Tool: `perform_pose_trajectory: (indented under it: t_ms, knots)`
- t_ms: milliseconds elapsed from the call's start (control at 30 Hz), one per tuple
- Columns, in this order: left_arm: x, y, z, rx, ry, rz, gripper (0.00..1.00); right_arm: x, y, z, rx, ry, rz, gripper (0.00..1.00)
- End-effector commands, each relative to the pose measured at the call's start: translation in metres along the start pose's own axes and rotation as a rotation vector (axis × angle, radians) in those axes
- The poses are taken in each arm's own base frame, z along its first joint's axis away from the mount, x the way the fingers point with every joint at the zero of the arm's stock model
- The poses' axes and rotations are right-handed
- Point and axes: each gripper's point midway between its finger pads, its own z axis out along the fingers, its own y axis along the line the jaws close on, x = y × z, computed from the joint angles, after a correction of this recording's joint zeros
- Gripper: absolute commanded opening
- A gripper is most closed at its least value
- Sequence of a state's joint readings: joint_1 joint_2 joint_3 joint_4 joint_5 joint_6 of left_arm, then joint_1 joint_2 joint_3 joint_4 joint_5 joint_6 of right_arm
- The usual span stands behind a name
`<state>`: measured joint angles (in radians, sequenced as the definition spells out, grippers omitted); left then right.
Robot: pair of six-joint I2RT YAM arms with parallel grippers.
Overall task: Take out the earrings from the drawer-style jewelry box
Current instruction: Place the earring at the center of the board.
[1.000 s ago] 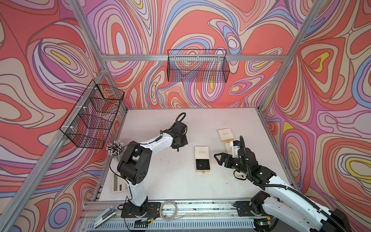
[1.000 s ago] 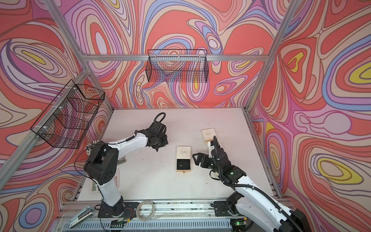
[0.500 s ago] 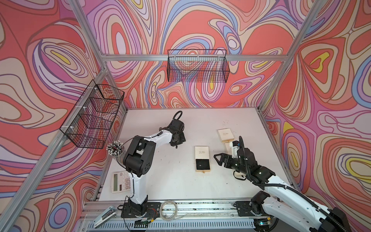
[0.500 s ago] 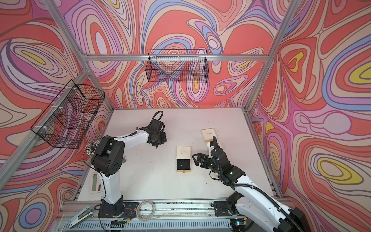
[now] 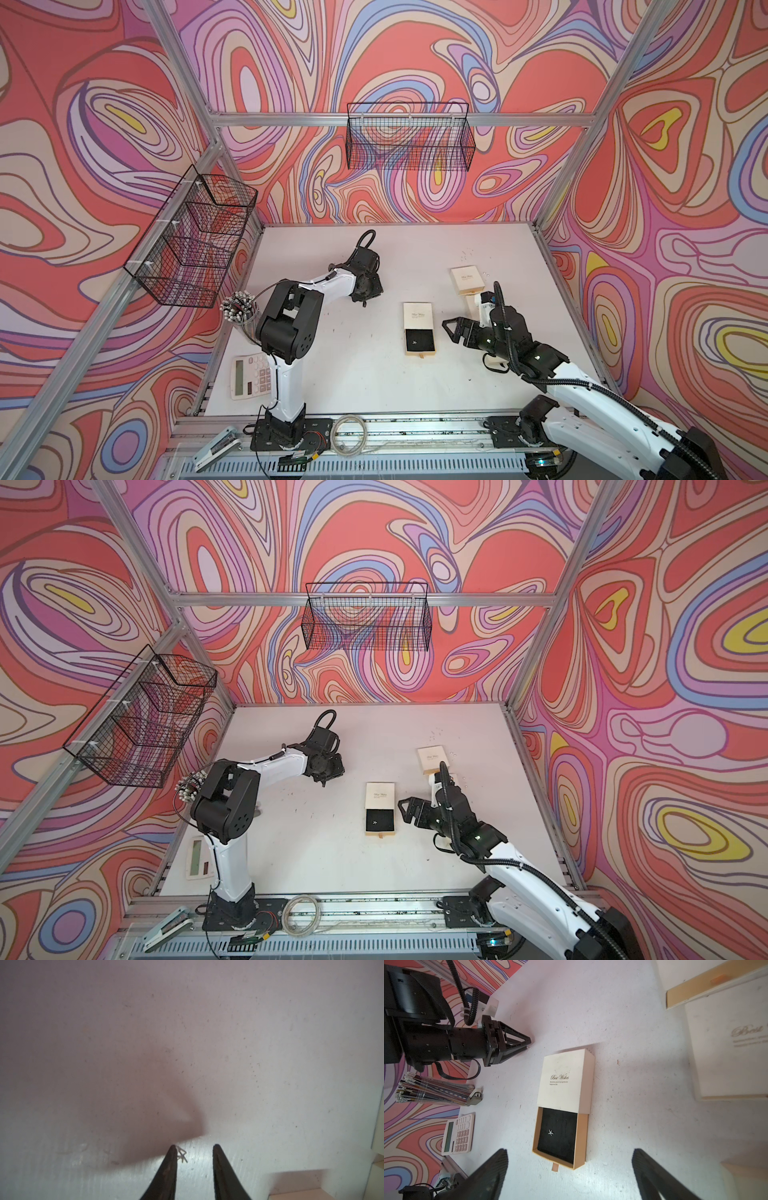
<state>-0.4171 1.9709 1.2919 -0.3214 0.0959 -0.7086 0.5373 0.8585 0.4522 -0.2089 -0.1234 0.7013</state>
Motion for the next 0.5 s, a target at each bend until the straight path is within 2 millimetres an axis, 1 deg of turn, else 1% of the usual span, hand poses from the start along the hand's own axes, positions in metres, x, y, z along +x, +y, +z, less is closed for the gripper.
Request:
perform_pose_trajectory:
  t_ms: [0, 100, 167, 233, 367, 467]
  knots:
    - [-0.008, 0.000, -0.017, 0.011, -0.048, -0.015, 0.39, -0.001, 0.001, 0.001, -0.007, -0.004, 0.010, 0.98]
    - [-0.011, -0.002, -0.028, 0.023, -0.056, -0.018, 0.44, -0.001, 0.002, 0.002, -0.007, -0.002, 0.010, 0.98]
    - [-0.013, 0.000, -0.035, 0.024, -0.075, -0.030, 0.48, -0.002, 0.002, 0.002, -0.007, -0.004, 0.010, 0.98]
    - [-0.015, 0.002, -0.037, 0.014, -0.086, -0.024, 0.51, -0.002, 0.003, 0.002, -0.010, -0.005, 0.009, 0.98]
    - [-0.014, 0.008, -0.035, -0.025, -0.069, -0.015, 0.51, -0.003, 0.003, 0.002, -0.012, -0.006, 0.011, 0.98]
    - [-0.011, 0.006, -0.041, 0.007, -0.073, -0.022, 0.49, -0.003, 0.003, 0.001, -0.013, -0.007, 0.012, 0.98]
